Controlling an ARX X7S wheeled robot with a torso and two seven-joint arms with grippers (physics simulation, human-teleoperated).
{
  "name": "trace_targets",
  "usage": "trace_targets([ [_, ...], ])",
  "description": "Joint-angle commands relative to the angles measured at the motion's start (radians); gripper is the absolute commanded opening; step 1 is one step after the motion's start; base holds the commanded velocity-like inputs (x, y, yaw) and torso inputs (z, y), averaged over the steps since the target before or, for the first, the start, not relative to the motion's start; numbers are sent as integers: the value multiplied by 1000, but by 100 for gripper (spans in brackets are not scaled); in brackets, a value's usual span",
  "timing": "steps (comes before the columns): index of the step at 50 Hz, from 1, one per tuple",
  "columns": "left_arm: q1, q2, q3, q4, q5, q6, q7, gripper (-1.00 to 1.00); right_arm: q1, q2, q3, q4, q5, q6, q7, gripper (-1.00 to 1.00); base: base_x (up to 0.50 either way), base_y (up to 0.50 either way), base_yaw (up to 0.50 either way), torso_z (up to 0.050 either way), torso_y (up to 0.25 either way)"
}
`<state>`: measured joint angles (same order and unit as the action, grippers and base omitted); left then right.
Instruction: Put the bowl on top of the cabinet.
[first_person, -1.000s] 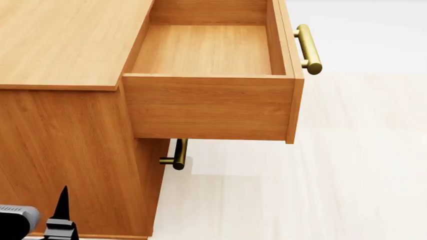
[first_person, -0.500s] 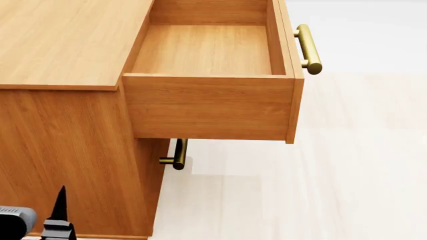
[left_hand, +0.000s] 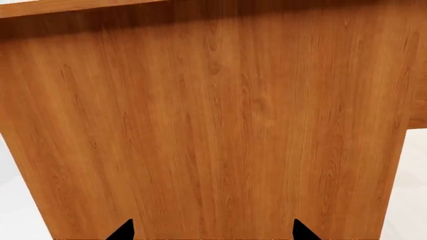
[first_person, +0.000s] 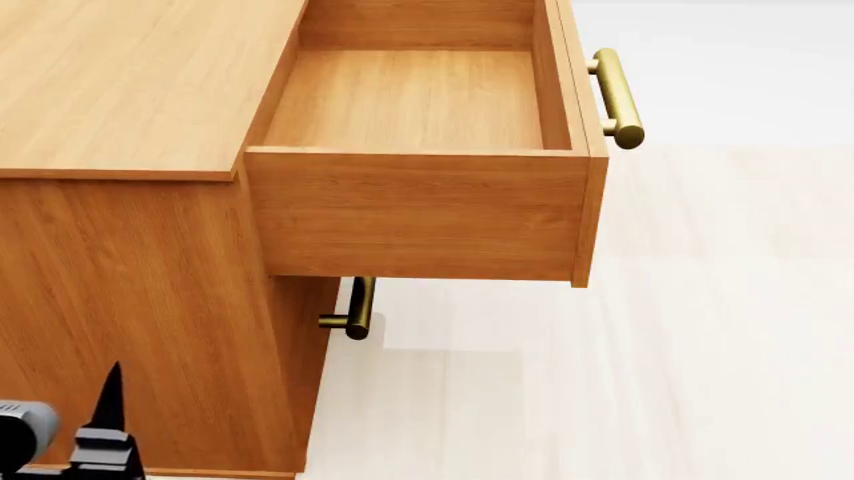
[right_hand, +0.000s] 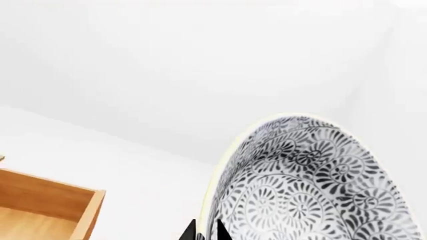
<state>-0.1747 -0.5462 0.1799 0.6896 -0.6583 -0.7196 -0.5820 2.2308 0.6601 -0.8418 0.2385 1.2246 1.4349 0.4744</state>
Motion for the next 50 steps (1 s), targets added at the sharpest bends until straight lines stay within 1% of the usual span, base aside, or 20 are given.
trace_targets([
  [1,24,-10,-12,9,-2,16,1,100,120,-118,-75,108,-172,-34,-152,-100,0,0,0,0,0],
  [3,34,-13,-25,8,-6,22,-1,100,123,-164,-65,144,-262,-40,-224,-100,0,0,0,0,0],
  [8,31,-18,-30,-4,2,27,-2,100,122,-249,-85,238,-390,-92,-334,-100,0,0,0,0,2],
  [13,37,-13,-25,-36,7,44,13,100,123,-341,-67,331,-539,-124,-444,-100,0,0,0,0,0],
  [15,40,-14,-31,-38,4,50,16,100,123,-397,-67,381,-615,-157,-510,-100,0,0,0,0,0],
  [21,52,-12,-33,-65,0,75,41,100,114,-474,-90,489,-688,-231,-574,-100,0,0,0,0,0],
  [22,51,-13,-33,-71,4,80,45,100,124,-524,-79,583,-765,-279,-638,-100,0,0,0,0,0],
  [23,52,-13,-35,-73,2,82,47,100,125,-594,34,686,-915,-316,-775,-100,0,0,0,0,0],
  [24,54,-13,-35,-76,4,87,51,100,112,-606,37,700,-1005,-335,-769,-100,0,0,0,0,0],
  [25,57,-13,-32,-81,9,94,54,100,125,-649,92,787,-1106,-383,-822,-100,0,0,0,0,0],
  [26,59,-12,-29,-87,13,100,58,100,125,-660,111,807,-1134,-401,-840,-100,0,0,0,0,0],
  [29,58,-11,-28,-108,17,112,71,100,125,-660,27,832,-988,-442,-795,-100,0,0,0,0,0],
  [30,56,-10,-29,-114,17,113,71,100,125,-660,-48,842,-878,-468,-769,-100,0,0,0,0,0],
  [31,57,-10,-29,-113,17,113,70,100,125,-660,-83,845,-834,-479,-755,-100,0,0,0,0,0],
  [32,63,-11,-26,-110,21,118,72,100,125,-660,-161,847,-734,-508,-738,-100,0,0,0,0,0],
  [33,66,-11,-24,-110,23,121,74,100,125,-660,-193,846,-688,-517,-727,-100,0,0,0,0,0],
  [34,72,-13,-21,-112,30,130,79,100,125,-660,-270,841,-582,-534,-691,-100,0,0,0,0,0],
  [36,73,-15,-22,-114,32,135,82,100,125,-660,-366,821,-450,-569,-661,-100,0,0,0,0,5],
  [43,70,-7,-1,-146,53,158,101,100,125,-660,-510,705,-212,-617,-586,-100,0,0,0,0,0],
  [50,72,-2,12,-172,74,182,112,100,125,-660,-557,618,-123,-633,-547,-100,0,0,0,0,0],
])
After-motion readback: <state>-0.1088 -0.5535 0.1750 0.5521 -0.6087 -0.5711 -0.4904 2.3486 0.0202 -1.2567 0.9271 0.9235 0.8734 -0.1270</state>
